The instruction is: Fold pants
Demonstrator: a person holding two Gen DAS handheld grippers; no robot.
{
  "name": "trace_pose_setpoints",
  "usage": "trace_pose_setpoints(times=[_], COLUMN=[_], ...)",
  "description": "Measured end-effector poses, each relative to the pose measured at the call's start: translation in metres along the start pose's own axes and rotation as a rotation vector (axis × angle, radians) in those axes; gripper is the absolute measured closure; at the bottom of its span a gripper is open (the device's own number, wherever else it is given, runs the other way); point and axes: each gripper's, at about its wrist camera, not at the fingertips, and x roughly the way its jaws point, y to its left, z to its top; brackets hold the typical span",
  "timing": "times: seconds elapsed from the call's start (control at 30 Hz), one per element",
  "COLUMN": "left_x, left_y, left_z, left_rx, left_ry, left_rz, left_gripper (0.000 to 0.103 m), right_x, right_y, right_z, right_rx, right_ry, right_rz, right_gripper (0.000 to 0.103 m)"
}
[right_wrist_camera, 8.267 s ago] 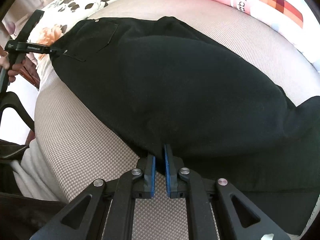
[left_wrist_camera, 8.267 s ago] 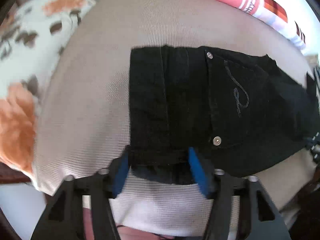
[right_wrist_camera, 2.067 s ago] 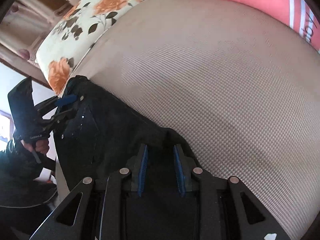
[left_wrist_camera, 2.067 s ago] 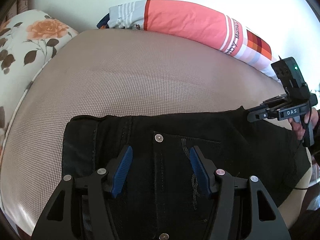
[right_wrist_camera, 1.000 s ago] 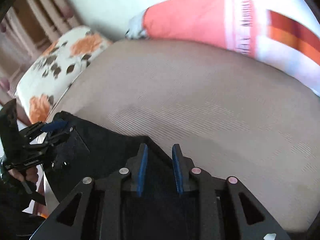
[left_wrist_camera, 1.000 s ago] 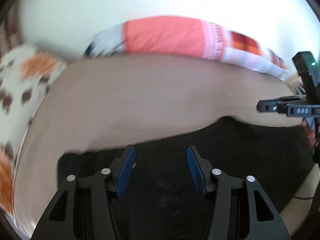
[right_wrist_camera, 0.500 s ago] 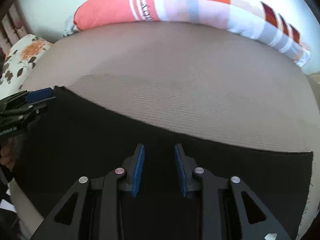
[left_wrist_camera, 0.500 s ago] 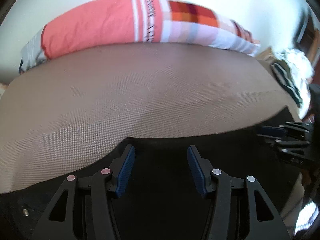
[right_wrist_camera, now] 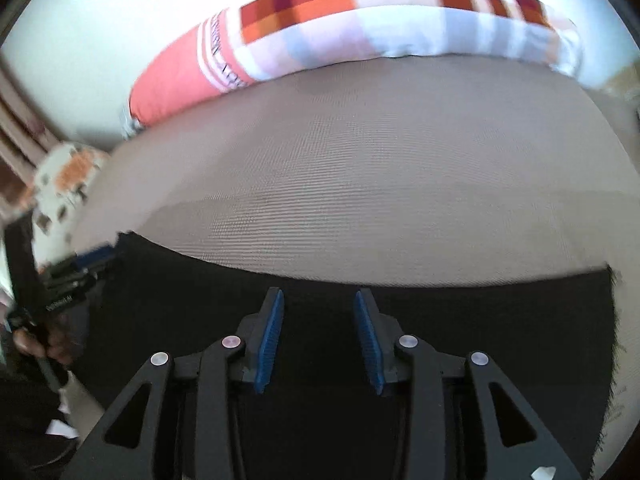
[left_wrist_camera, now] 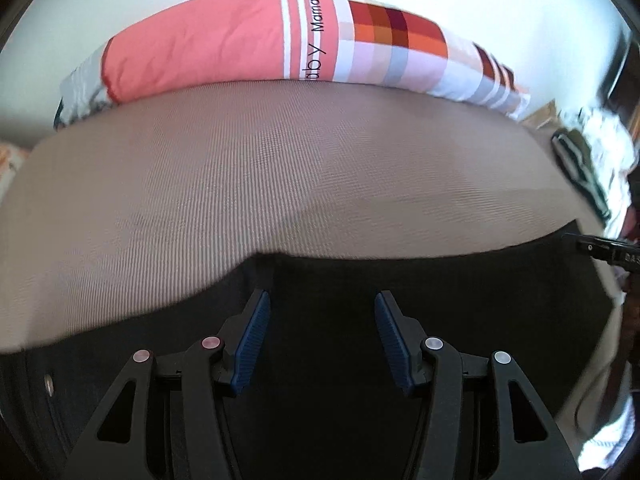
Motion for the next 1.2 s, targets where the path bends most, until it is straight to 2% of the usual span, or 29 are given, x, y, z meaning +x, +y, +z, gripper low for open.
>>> trace_pose_setpoints(times=[0.13, 0.27, 0.53, 0.6, 0.77, 0.9, 1.07, 1.2], left_x=[-0.017, -0.021, -0.015, -0.014, -0.009, -0.007, -0.003, -0.001], left_y=[-0.001, -0.003, -0.003, -0.006, -0.013, -0.016, -0.018, -0.020], left_z=[-0.021, -0.041, -0.059, -0.060, -0.060, -0.058, -0.056, -0.055], left_rx=[-0.044, -0.064, -0.122, -0.126, -0.104, -0.101, -0.088, -0.078], left_ry=[0.001, 0.029, 0.090, 0.095, 0.101, 0.104, 0.095, 0.078], left_rz=[-0.014, 0.002, 0.033, 0.044, 0.087, 0.103, 0.115, 0.127], left_gripper=[0.047, 0.047, 0.047, 0.047, 0.045, 0.042, 0.039, 0.037], right_x=[-0.033, -0.061, -0.081, -0.081, -0.079, -0.072, -0.055, -0.048], right_y=[-0.057, -0.119, -0.208, -0.219, -0.236, -0.244, -0.243, -0.245], right_z=[-0.007, -0.019, -0.041, -0.046, -0.052, -0.054, -0.053, -0.050], right_rx=[0.103, 0.209, 0.368, 0.385, 0.388, 0.388, 0.368, 0.406], right_ry=[0.013, 0.028, 0.074, 0.084, 0.098, 0.106, 0.125, 0.112], right_rz=[0.031, 0.010, 0.065, 0.107, 0.121, 0.182, 0.285, 0.334], right_gripper=[0.068, 0.066, 0.066, 0.066, 0.066, 0.074, 0.095, 0.098])
